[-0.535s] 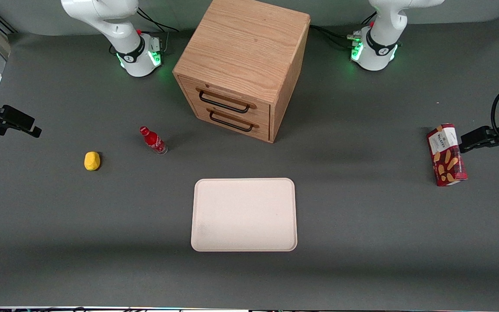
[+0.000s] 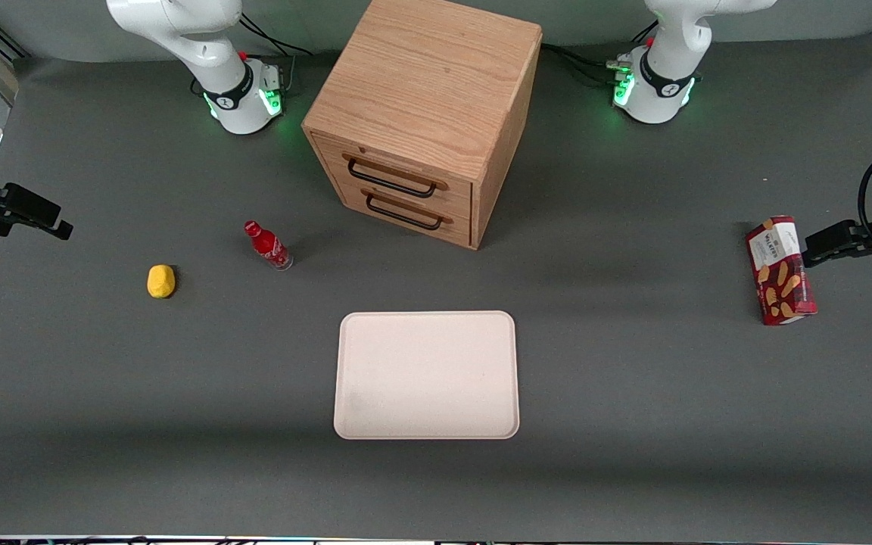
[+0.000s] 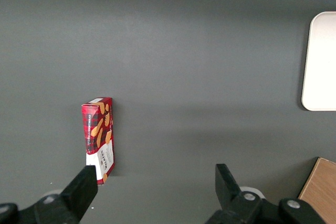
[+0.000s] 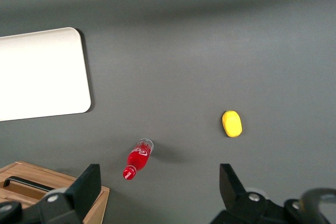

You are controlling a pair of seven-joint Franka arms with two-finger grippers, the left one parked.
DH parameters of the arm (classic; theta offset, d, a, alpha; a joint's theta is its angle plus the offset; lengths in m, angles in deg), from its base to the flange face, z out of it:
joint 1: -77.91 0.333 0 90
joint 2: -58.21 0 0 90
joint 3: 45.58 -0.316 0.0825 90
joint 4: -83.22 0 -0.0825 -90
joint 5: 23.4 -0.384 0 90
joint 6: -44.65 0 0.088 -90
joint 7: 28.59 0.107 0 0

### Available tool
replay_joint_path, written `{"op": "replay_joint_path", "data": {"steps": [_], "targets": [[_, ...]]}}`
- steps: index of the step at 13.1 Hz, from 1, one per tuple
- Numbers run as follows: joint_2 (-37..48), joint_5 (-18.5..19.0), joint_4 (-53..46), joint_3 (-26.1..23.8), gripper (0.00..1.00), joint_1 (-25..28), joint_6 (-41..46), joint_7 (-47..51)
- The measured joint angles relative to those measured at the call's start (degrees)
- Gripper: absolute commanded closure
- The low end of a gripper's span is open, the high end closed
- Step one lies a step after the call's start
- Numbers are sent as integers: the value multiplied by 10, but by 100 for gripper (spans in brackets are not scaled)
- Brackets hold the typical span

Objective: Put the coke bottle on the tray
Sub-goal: 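Move the right gripper from rest toward the red Coca-Cola bottle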

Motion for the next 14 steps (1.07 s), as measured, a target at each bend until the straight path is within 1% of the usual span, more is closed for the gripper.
{"op": "replay_joint_path", "data": {"steps": [3,7,14], "targets": [[0,0,0,0,0,0,5,-2],[0,1,0,0,0,0,6,-35],[2,2,0,0,0,4,22,-32]]}}
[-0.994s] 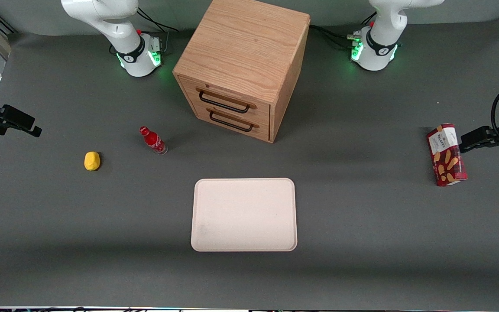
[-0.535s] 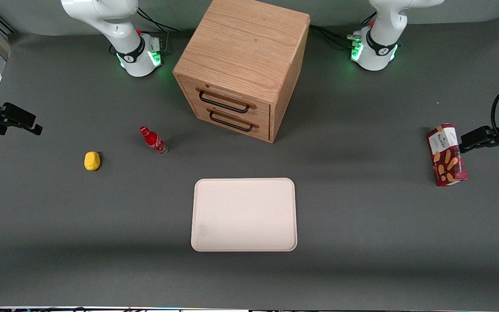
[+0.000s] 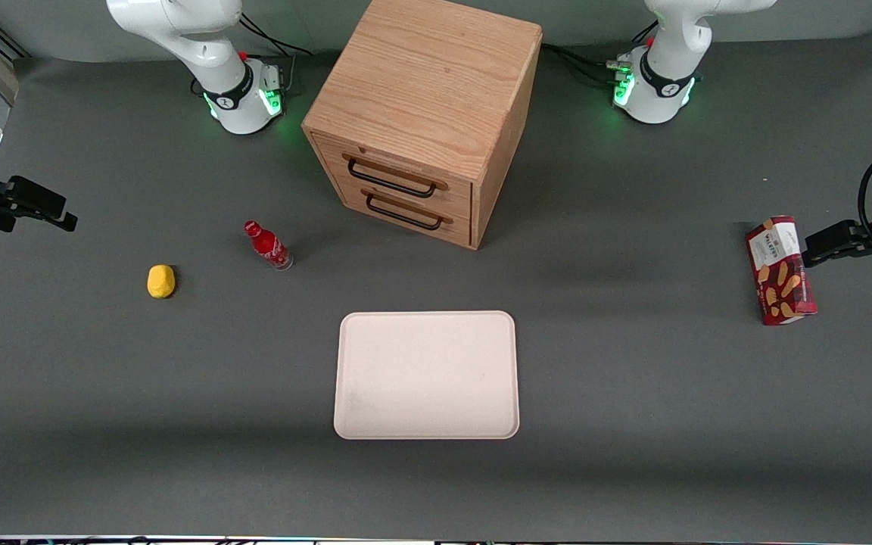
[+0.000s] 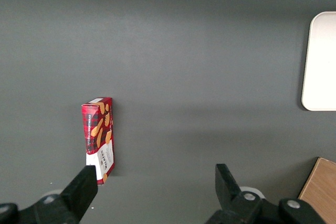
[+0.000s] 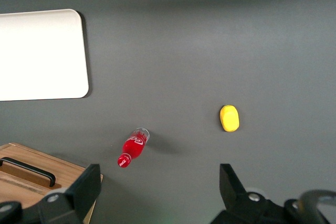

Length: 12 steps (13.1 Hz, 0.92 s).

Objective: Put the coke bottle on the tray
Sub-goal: 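Move the right gripper from rest toward the red Coca-Cola bottle, then lower the open right gripper around the bottle's body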

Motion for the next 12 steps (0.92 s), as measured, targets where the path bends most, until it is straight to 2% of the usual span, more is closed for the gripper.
{"op": "replay_joint_path", "data": {"steps": [2,6,12], "targets": [[8,0,0,-1,0,23,13,42],[43,-1,24,-4,0,105,31,145],[97,-1,143,-5,0,169,-21,167]]}}
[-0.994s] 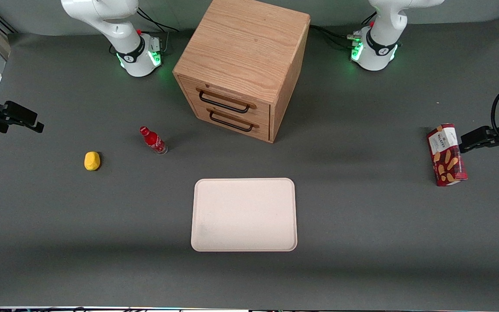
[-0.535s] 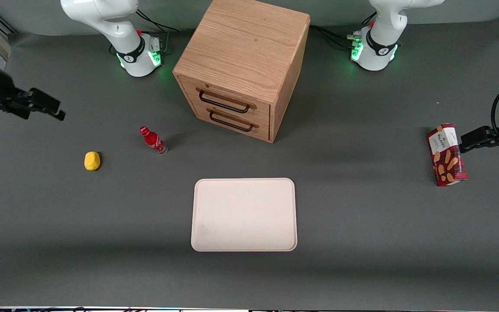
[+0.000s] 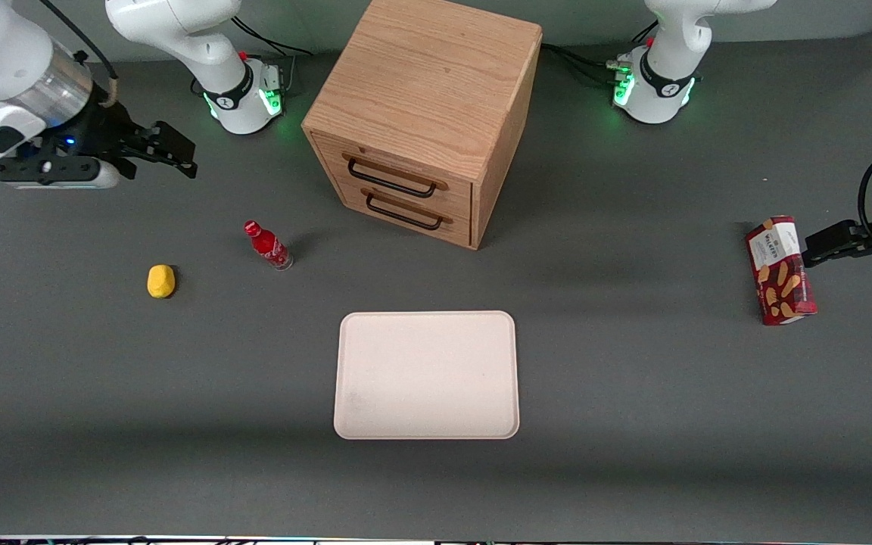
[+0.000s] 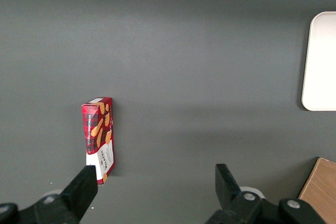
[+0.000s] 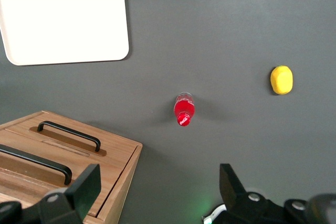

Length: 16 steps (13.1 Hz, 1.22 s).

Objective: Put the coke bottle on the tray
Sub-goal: 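Lower the open right gripper around the bottle's body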

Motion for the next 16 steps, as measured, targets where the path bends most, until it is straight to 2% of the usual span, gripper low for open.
{"op": "replay_joint_path", "data": {"steps": [2,5,9,16], "targets": [[10,3,45,0,0,6,-33,0],[13,27,129,1,0,7,-114,0],[3,30,239,1,0,7,-233,0],[-28,30,330,1,0,7,-359,4]]}}
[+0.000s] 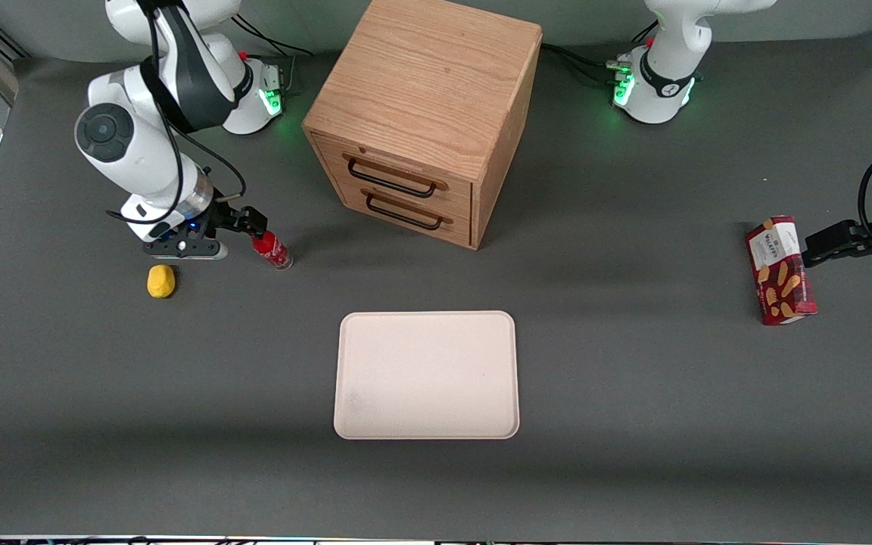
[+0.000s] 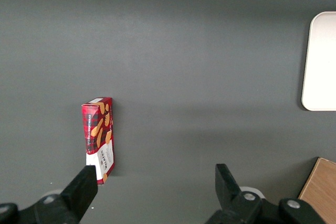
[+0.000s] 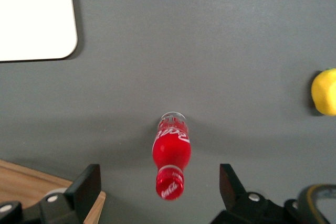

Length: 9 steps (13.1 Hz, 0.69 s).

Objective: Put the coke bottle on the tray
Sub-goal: 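Lower the open right gripper around the bottle's body, then close the right gripper on the bottle and lift it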

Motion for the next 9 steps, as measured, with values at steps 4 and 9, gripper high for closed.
{"op": "replay_joint_path", "data": {"steps": [4,9], "targets": [[-11,0,43,0,0,0,-47,1],[-11,0,64,0,1,1,-60,4]]}}
